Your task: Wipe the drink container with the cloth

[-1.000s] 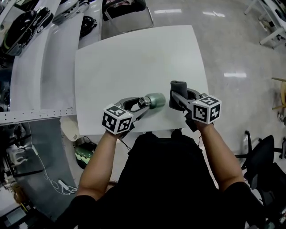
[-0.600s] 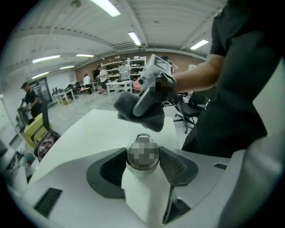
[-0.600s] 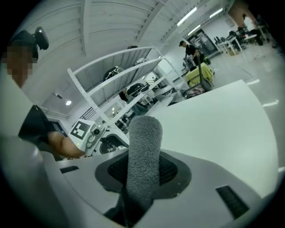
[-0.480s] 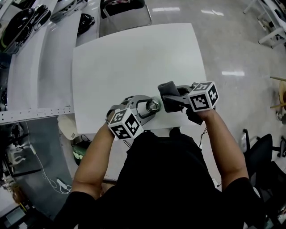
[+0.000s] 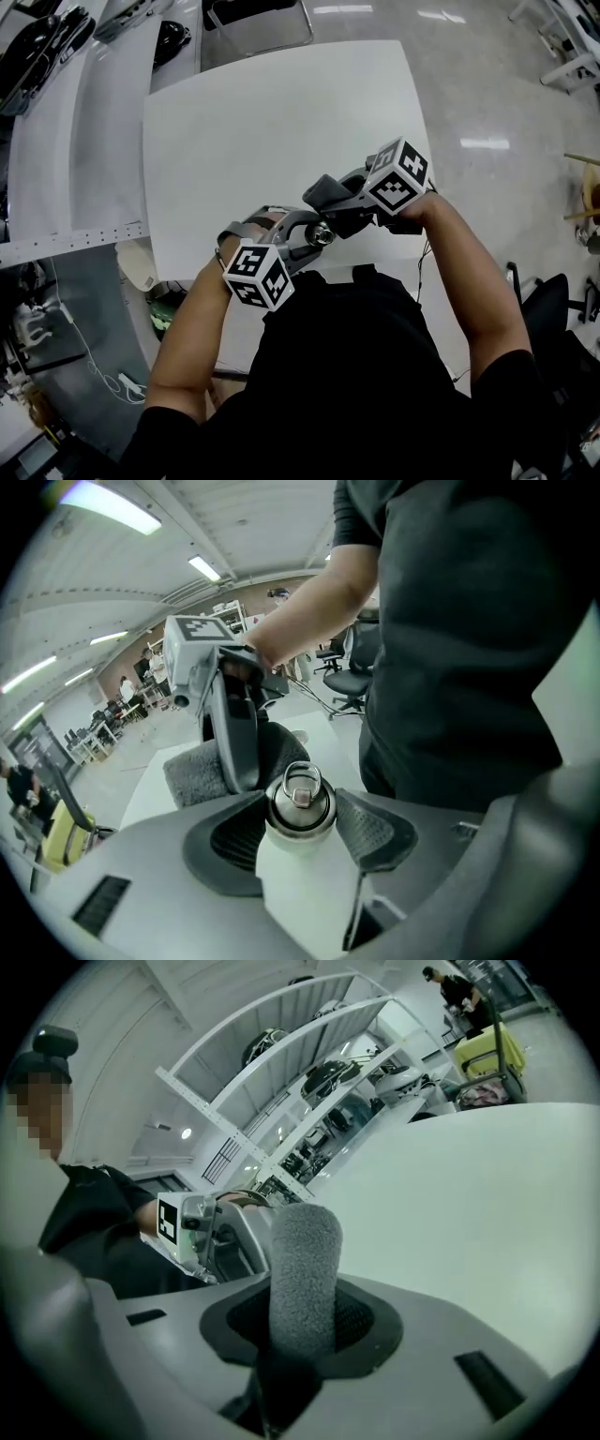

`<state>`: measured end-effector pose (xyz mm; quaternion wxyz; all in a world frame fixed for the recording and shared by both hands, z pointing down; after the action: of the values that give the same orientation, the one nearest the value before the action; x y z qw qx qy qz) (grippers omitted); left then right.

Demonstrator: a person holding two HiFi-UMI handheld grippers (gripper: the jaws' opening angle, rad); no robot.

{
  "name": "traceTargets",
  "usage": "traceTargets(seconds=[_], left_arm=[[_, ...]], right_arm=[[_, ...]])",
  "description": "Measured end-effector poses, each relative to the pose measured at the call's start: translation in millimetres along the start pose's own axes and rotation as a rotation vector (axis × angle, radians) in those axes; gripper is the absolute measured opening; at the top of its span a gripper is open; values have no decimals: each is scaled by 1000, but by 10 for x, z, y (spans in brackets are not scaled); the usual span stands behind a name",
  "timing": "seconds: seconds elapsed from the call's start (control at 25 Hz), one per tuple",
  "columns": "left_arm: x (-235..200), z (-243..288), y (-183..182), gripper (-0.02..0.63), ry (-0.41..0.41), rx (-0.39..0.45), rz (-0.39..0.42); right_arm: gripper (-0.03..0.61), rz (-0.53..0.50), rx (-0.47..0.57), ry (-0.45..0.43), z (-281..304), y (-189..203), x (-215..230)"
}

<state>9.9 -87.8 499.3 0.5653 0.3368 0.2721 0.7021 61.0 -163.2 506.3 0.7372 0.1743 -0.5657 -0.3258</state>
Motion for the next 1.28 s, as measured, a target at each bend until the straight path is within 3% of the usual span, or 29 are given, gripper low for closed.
traceTargets(seconds=[0.2, 0.36, 0.6, 0.88, 1.28], left_arm=[[31, 33, -14, 244, 2, 6, 13], [25, -3, 2, 244, -7, 12, -2], [48, -16, 44, 244, -16, 21, 3], [55, -7, 35, 244, -11, 31, 12], [17, -47, 73, 244, -37, 42, -24]], right_arm=[[110, -27, -101, -8, 91, 80, 110], [110, -19, -100, -10, 129, 80, 204], [110, 5, -120, 33, 168, 151, 434], [110, -7, -226, 72, 174, 342, 675], [110, 11, -240, 164, 214, 458, 903]])
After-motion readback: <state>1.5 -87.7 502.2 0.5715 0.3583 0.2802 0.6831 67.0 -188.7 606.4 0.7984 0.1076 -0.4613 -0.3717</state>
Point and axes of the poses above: the fingertips, and each gripper's own axes: z forward along the fingers, x to its right, y out of its underside, the point moved 4 cm from there along -z, backward along the fingers, and after that the axes turned 13 degrees about x, right-handed, at the moved point
